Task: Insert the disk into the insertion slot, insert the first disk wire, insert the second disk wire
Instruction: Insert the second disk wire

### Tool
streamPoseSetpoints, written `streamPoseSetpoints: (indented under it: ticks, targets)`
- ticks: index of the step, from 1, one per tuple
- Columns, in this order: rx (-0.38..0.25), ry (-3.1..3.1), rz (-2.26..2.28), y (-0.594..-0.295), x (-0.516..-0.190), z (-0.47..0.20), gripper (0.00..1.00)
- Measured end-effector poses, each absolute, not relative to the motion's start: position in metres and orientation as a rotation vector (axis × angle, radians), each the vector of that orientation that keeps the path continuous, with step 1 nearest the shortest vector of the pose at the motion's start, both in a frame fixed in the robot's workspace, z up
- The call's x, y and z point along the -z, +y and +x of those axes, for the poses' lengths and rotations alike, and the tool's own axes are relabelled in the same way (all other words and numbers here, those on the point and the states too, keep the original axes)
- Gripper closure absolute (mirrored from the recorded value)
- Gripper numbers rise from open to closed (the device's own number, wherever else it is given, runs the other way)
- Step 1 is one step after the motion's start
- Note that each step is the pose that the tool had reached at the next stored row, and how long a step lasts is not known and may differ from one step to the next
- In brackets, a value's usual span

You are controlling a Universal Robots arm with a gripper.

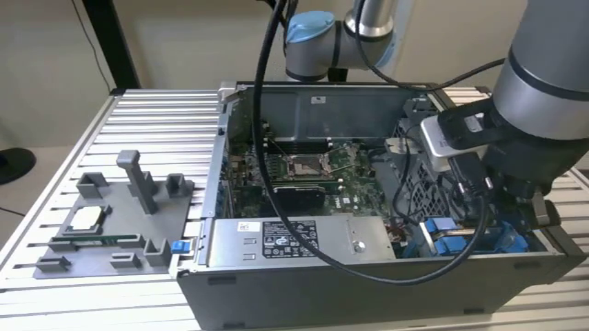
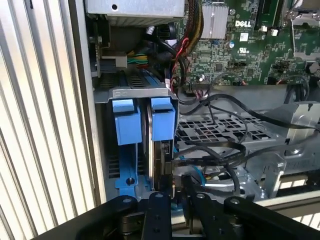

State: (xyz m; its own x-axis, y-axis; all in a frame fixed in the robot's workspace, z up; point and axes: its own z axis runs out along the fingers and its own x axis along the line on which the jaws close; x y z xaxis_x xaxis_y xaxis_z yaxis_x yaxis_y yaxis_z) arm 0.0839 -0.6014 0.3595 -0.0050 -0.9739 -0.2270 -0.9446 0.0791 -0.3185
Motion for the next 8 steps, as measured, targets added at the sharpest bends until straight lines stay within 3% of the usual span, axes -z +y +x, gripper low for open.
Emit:
streamPoseSetpoints:
  ticks: [8]
  targets:
    - [0.104,1.983,-1.898,-0.6017,-0.3699,0.0839,0.0]
